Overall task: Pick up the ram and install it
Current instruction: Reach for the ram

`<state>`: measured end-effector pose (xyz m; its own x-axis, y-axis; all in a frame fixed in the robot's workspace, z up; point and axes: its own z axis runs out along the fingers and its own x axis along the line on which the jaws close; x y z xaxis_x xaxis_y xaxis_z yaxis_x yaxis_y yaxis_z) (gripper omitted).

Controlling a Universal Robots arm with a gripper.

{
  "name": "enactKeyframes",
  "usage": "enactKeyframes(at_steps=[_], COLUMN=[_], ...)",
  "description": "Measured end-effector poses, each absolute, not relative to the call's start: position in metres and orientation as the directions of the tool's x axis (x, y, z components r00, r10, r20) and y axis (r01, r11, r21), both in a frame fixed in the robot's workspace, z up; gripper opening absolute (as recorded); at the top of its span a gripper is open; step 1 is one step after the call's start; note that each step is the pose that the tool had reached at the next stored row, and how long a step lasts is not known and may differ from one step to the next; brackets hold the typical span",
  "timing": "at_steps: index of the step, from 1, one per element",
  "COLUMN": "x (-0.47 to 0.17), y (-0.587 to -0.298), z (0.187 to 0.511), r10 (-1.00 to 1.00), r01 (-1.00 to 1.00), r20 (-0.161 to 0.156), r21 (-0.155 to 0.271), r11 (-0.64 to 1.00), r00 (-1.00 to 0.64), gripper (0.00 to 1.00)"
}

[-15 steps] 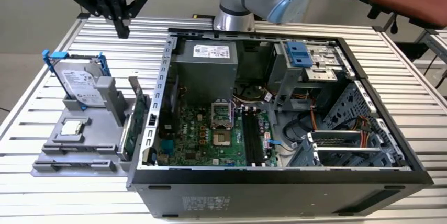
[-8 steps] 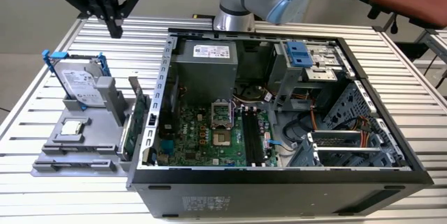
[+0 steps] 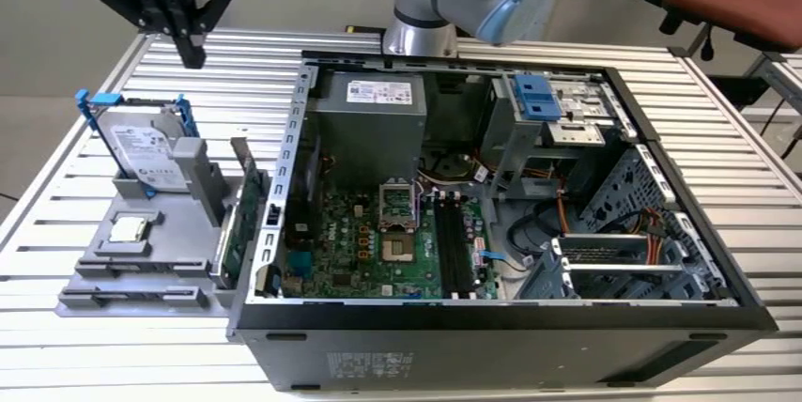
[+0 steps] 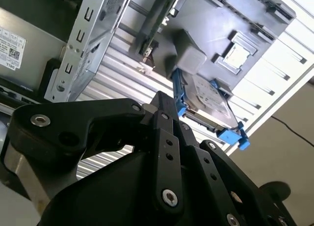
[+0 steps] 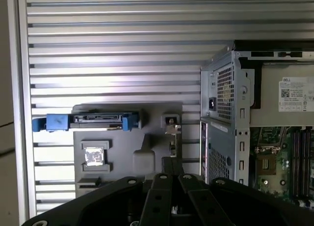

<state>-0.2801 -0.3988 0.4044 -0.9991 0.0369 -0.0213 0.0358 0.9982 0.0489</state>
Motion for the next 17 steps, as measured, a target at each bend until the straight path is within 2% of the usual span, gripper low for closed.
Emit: enactKeyframes(at_steps=[17], x=[-0.312], y=[-0.399], z=[0.404], r10=[0.036], r01=[0.035], r20=[-0.021], r21=[0.049], r11=[0.998], r00=[-0.999], gripper=[0.00])
